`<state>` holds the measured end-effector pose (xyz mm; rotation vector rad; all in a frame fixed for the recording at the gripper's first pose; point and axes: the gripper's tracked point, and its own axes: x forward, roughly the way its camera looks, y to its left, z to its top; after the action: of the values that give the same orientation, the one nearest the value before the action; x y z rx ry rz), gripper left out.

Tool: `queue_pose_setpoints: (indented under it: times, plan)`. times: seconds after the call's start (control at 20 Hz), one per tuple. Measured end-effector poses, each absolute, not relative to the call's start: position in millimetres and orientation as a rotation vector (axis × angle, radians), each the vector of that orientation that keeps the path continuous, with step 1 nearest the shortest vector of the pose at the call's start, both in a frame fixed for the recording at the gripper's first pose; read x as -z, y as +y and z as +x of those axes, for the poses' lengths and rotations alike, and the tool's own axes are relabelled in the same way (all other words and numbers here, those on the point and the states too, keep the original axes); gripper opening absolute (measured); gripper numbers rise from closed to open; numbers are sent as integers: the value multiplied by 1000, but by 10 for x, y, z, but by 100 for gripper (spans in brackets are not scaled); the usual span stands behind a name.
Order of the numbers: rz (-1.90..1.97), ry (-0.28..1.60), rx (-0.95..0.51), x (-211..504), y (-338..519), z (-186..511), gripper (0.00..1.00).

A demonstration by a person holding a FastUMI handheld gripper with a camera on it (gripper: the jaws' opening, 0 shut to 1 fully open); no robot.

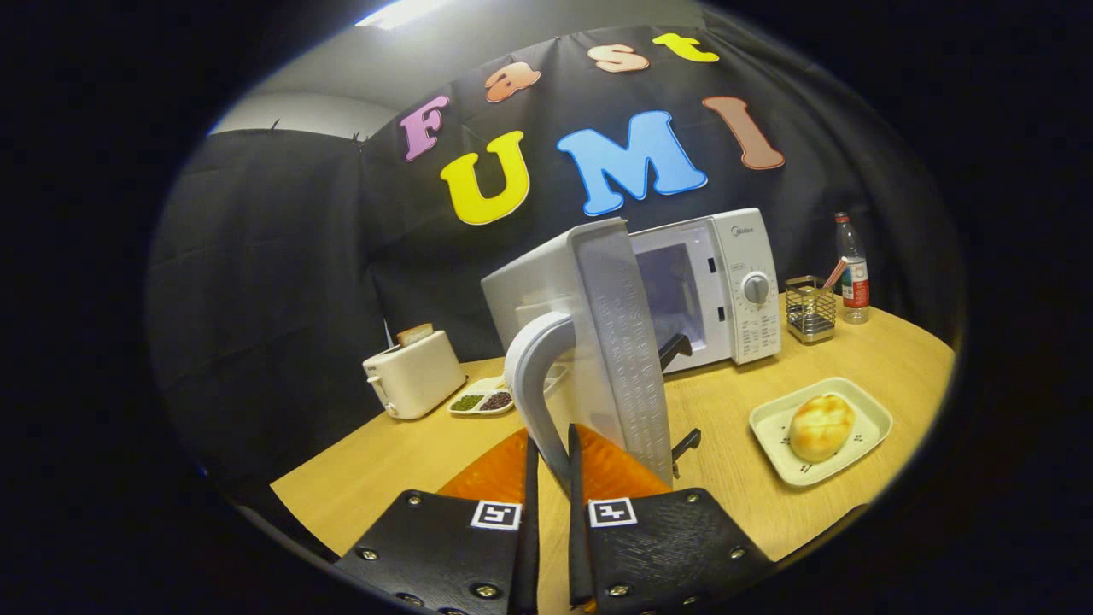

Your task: Open the microwave, put the food inside, and close the microwave door.

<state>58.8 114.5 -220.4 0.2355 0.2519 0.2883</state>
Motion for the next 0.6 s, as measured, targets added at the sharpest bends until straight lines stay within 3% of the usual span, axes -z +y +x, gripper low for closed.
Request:
queue_pose_setpoints:
  times: [0.6]
  plan:
    - [120,122,-172,2258,2327,107,14]
